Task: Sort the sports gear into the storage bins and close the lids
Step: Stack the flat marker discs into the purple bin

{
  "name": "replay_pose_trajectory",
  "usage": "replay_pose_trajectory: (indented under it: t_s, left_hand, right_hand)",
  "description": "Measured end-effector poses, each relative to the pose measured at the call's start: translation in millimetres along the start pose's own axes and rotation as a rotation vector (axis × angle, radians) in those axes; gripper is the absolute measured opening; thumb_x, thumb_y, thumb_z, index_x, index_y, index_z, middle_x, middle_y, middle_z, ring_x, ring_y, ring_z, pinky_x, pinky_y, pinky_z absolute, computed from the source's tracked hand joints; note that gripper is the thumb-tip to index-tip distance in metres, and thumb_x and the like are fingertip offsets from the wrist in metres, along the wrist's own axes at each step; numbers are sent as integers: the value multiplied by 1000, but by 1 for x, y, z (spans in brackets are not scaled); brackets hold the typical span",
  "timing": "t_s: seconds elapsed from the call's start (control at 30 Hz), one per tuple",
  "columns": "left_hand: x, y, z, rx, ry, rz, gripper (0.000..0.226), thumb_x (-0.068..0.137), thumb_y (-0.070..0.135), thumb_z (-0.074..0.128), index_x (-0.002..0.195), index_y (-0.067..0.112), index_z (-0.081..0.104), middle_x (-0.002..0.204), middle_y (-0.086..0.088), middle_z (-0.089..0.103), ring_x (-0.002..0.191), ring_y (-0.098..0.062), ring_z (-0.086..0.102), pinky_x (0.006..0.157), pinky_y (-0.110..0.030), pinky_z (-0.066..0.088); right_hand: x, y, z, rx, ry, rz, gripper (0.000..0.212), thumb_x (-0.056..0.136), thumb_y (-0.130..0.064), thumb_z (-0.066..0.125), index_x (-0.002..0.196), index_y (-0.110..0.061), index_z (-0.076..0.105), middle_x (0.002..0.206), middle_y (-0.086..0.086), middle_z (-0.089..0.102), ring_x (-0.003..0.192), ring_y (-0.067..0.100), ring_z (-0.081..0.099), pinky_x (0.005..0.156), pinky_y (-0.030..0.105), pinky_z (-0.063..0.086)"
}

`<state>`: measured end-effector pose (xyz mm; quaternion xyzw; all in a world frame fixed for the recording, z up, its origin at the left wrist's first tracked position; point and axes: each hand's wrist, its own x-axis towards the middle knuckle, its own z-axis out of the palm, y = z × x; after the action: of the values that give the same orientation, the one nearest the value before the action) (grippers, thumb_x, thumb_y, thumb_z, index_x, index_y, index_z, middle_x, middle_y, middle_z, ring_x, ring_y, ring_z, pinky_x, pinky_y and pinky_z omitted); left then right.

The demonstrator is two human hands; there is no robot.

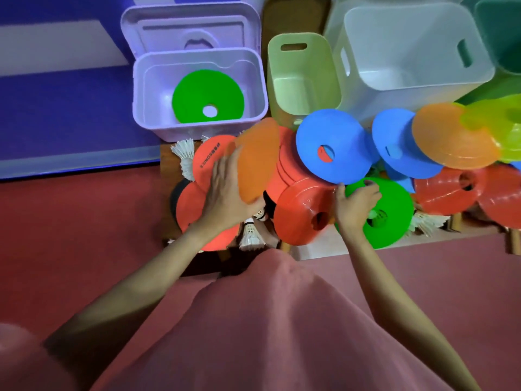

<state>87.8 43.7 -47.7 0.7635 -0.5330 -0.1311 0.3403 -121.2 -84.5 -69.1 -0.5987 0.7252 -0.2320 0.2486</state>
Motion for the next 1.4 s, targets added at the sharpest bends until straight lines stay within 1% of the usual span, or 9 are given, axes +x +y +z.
replay_pose_trajectory:
  t_s: [0.13,0.33,0.5,0.67,0.77,0.93,1.1,1.27,1.4]
  left_hand:
    - [-1,18,-19,-308,21,-60,84,71,36,46,146,6,26,144,-1,33,134,-13,28,114,-26,19]
    - [10,19,-18,-840,121,-486,70,74,43,47,130,1,47,123,-7,54,115,-22,51,103,-46,41]
    - [13,19,-25,-1096,256,-809,71,77,56,45,120,2,59,112,-18,65,100,-27,63,91,-42,50]
    - [11,17,-24,-1083,184,-753,47,98,48,34,115,16,64,110,-12,68,100,-25,67,96,-46,49]
    - [13,28,-24,-1115,90,-592,46,105,42,22,133,22,53,132,-2,60,121,-17,57,101,-37,47]
    - [9,36,-21,-1170,16,-581,54,102,52,12,126,34,57,123,3,66,111,-15,63,83,-37,56]
    - [5,34,-16,-1199,-18,-622,47,102,42,29,137,17,47,130,-3,61,121,-19,57,100,-41,47]
    - [3,25,-18,-1289,43,-750,29,101,26,38,116,15,60,101,0,73,94,-17,69,81,-35,55]
    - [1,16,-22,-1321,103,-805,27,100,22,40,111,13,62,105,-5,71,97,-22,67,82,-37,55]
  right_hand:
    - [10,2,7,215,-103,141,43,87,-16,61,111,17,47,105,27,59,98,34,57,80,35,37]
    - [24,-2,16,486,-154,283,6,68,-12,55,66,-9,51,69,13,53,65,19,47,55,32,33]
    - [14,-19,-1,674,-217,308,23,78,9,41,75,-14,45,60,7,50,39,4,43,39,18,31]
    - [-12,-35,-13,660,-382,177,25,83,9,43,84,-15,52,57,0,44,41,5,36,42,21,28]
    - [-26,-45,-15,573,-436,-38,19,90,4,45,97,-10,55,54,-1,45,42,4,36,46,21,30]
    - [-29,-40,-11,347,-388,-330,25,91,-2,51,111,-7,65,53,2,48,51,12,39,55,31,34]
    - [-33,-33,-12,215,-383,-445,29,92,-6,54,120,-8,63,49,-11,46,48,12,41,55,34,32]
    - [-31,-25,-13,143,-302,-399,29,95,-16,53,122,-8,61,72,3,59,72,21,56,67,31,38]
    - [-23,-9,-9,21,-302,-232,28,89,-14,55,115,-4,59,100,18,61,93,32,58,78,35,42]
